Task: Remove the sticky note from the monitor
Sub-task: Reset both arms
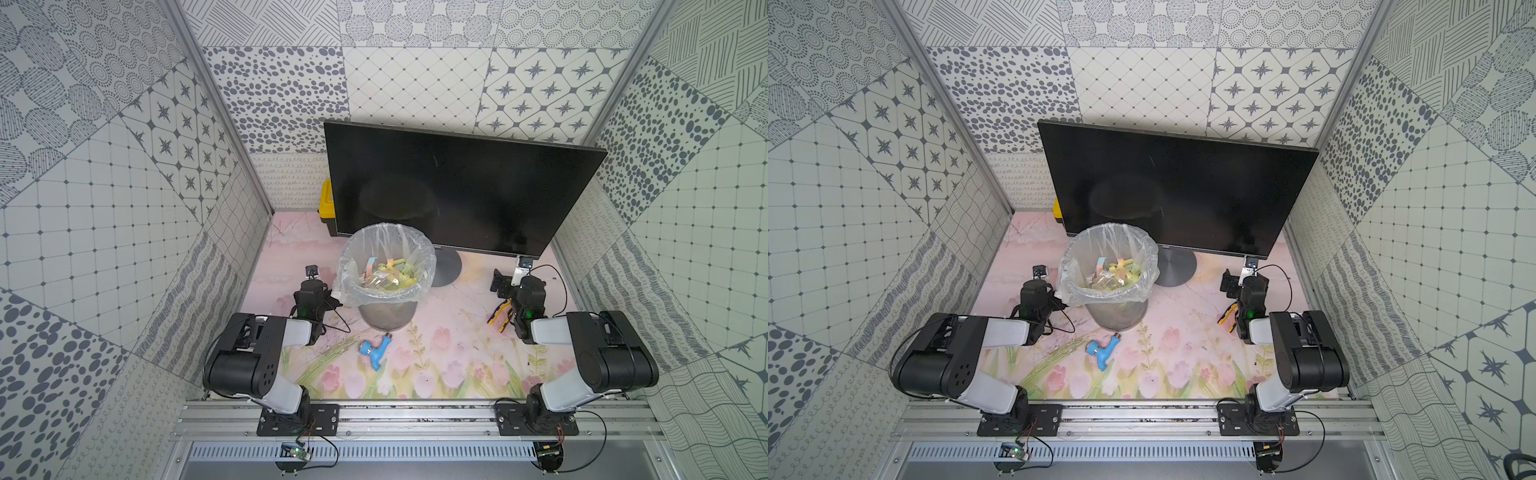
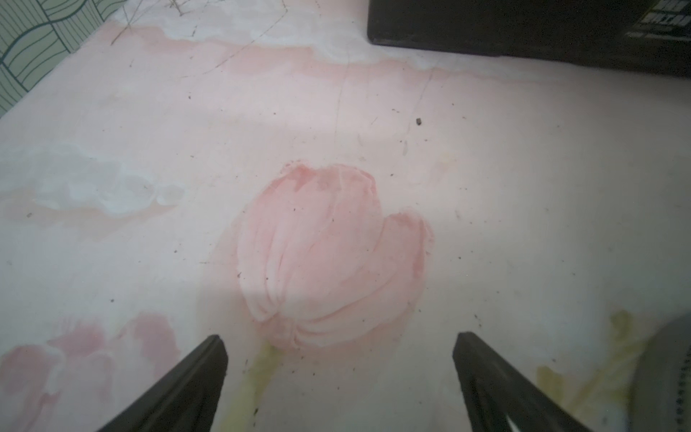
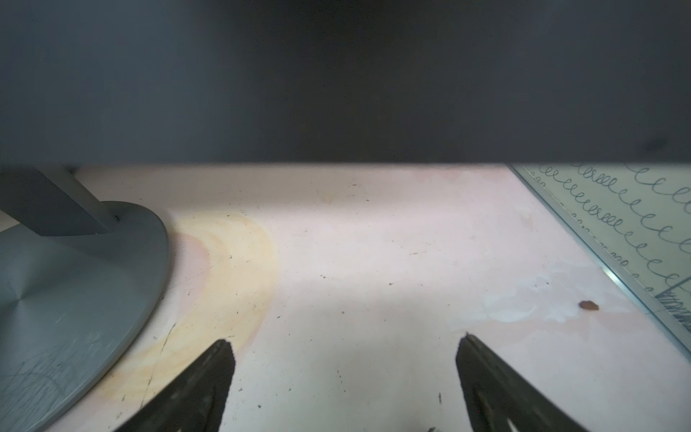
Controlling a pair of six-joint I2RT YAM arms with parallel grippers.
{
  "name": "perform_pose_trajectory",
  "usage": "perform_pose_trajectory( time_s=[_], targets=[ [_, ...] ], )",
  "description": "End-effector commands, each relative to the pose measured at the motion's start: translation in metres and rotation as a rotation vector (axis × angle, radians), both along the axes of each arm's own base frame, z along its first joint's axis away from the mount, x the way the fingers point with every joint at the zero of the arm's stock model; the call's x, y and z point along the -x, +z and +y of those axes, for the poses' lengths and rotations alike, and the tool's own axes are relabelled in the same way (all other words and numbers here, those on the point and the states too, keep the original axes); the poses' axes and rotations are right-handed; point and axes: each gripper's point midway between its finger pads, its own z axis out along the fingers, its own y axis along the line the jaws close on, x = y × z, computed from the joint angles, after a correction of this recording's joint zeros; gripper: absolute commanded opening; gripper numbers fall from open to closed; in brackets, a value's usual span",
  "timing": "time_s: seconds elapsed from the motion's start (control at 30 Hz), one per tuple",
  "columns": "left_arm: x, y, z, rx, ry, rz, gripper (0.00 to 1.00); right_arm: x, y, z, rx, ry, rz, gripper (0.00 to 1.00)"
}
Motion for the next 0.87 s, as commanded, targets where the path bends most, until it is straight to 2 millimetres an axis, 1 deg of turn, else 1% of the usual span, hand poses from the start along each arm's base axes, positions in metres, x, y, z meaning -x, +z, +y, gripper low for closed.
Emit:
perform_pose_trajectory(
  time_s=[0.0, 0.83],
  targets=[
    [-0.0194, 0.0329, -0.0138, -0.015, -0.091, -0.164, 0.99, -0.0054, 0.0126, -0.0002, -0.004, 0.001, -0.042, 0.97],
    [-0.0189, 0.0326, -0.0140, -0.008, -0.089, -0.156, 0.99, -0.0055, 0.0124, 0.0011, 0.002, 0.003, -0.039, 0.97]
  ],
)
